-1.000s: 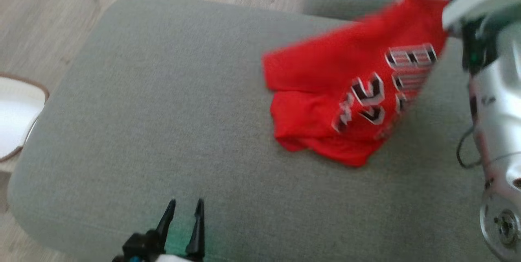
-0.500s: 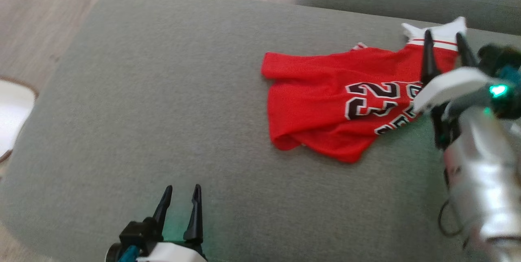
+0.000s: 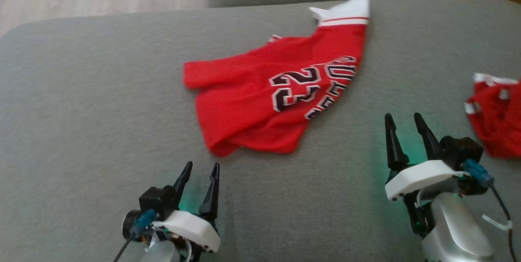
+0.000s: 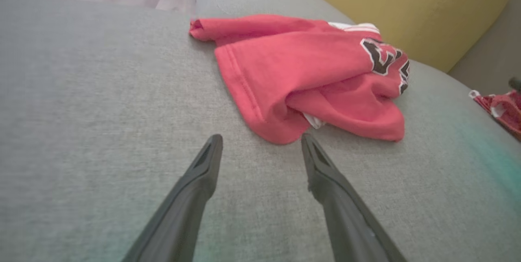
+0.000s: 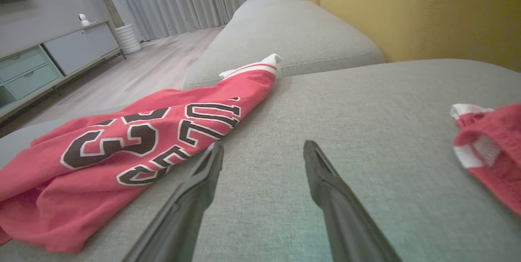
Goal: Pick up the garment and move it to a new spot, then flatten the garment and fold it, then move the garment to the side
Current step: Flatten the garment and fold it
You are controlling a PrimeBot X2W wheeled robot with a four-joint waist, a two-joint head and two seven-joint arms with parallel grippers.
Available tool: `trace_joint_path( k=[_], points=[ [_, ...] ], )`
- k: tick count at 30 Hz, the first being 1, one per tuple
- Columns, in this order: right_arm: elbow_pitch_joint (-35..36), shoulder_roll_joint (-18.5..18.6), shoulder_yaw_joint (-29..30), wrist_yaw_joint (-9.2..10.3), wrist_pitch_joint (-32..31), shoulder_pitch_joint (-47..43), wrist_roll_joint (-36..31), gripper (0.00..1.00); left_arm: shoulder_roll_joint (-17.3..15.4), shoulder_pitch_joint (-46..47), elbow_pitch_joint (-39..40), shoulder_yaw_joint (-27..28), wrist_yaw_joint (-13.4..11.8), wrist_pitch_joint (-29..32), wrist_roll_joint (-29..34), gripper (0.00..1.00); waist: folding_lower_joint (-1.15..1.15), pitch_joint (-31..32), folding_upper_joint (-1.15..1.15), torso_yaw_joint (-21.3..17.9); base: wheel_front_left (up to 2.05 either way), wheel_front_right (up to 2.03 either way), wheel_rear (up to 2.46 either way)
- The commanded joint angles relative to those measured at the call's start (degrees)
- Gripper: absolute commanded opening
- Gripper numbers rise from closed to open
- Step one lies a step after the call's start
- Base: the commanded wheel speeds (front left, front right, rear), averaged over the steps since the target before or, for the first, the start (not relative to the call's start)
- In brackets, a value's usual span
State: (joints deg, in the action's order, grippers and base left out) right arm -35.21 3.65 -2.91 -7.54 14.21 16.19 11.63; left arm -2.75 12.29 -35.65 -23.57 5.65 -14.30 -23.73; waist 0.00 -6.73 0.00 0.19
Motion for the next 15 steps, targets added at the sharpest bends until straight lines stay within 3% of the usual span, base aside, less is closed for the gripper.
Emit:
trace_joint_path(
  k=[1, 5, 13, 14, 15],
  points=[
    [2.7, -0.6, -1.8, 0.05, 0.8, 0.6, 0.6, 1.00, -0.1, 3.3, -0.5, 1.6, 0.2, -0.7, -0.6, 1.00, 0.00, -1.8, 0.00, -4.3, 0.00, 0.00, 0.00],
    [4.4, -0.7, -1.9, 0.05, 0.8, -0.2, 1.0, 1.00, -0.1, 4.8, -4.1, 2.1, -0.3, -0.7, -1.8, 1.00, 0.00, -2.8, 0.00, -6.7, 0.00, 0.00, 0.00],
    [5.1, -0.7, -1.5, 0.05, 0.8, -0.8, 1.4, 1.00, -0.1, 6.9, -6.5, 4.3, -1.1, -0.7, -2.7, 1.00, 0.00, -3.8, 0.00, -8.0, 0.00, 0.00, 0.00],
    [5.1, -0.8, -1.6, 0.05, 0.8, -0.9, 1.6, 1.00, -0.1, 7.1, -6.7, 4.4, -1.0, -0.7, -2.8, 0.80, 0.00, -3.8, 0.00, -8.0, 0.00, 0.00, 0.00],
    [5.1, -0.8, -1.7, 0.05, 0.8, -0.9, 1.9, 1.00, -0.1, 7.3, -6.7, 4.4, -0.9, -0.7, -2.7, 0.28, 0.00, -3.8, 0.00, -7.9, 0.00, 0.00, 0.00]
  ],
)
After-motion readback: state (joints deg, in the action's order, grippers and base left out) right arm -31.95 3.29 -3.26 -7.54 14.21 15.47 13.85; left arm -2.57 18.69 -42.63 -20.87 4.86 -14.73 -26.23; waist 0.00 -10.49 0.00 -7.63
